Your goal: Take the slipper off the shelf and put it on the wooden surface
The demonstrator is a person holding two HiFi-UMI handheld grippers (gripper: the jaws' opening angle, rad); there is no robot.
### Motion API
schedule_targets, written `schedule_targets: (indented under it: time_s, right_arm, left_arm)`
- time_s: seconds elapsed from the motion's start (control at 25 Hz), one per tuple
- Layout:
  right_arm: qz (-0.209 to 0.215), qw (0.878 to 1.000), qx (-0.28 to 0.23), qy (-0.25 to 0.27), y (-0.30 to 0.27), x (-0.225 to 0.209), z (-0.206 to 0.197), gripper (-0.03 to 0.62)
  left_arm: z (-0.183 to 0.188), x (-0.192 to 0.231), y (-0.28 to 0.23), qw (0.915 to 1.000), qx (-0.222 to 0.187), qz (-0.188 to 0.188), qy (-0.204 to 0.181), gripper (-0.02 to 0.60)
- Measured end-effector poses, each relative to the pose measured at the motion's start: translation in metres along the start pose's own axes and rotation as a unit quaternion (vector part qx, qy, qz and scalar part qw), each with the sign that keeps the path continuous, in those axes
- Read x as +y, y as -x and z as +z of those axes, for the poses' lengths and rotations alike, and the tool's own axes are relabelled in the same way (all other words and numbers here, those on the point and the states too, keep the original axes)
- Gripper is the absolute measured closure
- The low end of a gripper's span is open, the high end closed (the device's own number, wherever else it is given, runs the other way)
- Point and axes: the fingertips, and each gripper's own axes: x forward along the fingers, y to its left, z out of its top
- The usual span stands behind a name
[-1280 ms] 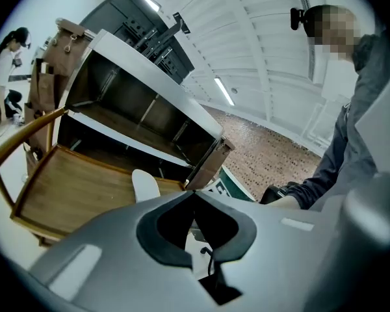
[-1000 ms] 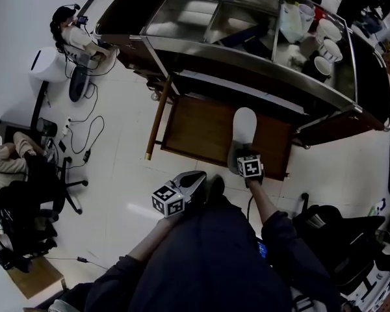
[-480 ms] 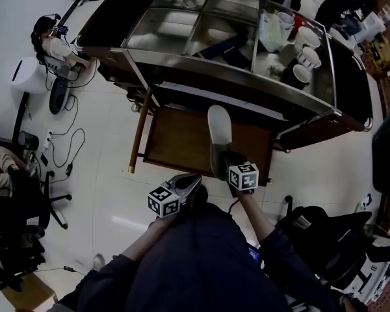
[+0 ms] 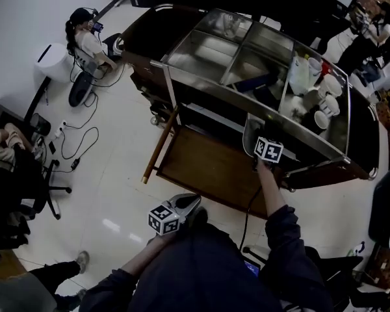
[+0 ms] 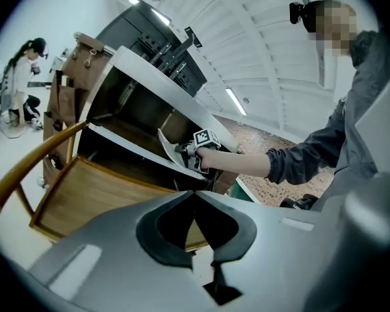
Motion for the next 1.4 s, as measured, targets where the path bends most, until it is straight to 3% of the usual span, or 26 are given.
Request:
schedule_targets:
  time_s: [0.24,0.36,0.48,0.76,1.08,1.4]
  right_arm:
    - [-0.08,0.995,-0.064,-0.009,-0.022,-0.022,0.043,0.546]
    - [-0.074,0.994,-0.08,0.003,-0.014,-0.011,0.045,0.537]
    - [-0.035,0.996,-0.087,0.011,0.004,0.012,0.035,0.539]
    - [0.037,0.994,-0.107,-0.002,0.104,0.062,-0.026,0.592]
    - [0.051,0.996,-0.069,-0.038,0.225,0.103,-0.136,0.592]
    - [0.07,0.993,-0.061,-0.068,0.276,0.11,-0.183,0.592]
  left_arm:
    - [0.0,0.016,0.027,0.9989,-0.019,0.041,0.014,0.572]
    - [0.003,0.018,0.025,0.9989,-0.024,0.038,0.013,0.572]
    - [0.003,0.012,0.015,0.9996,-0.018,0.022,0.007,0.572]
    - [-0.006,-0.005,-0.017,0.9995,0.008,-0.028,-0.013,0.572]
    - [-0.016,-0.04,-0.052,0.9961,0.026,-0.082,-0.021,0.572]
    - [-0.029,-0.073,-0.071,0.9903,0.052,-0.122,-0.04,0.572]
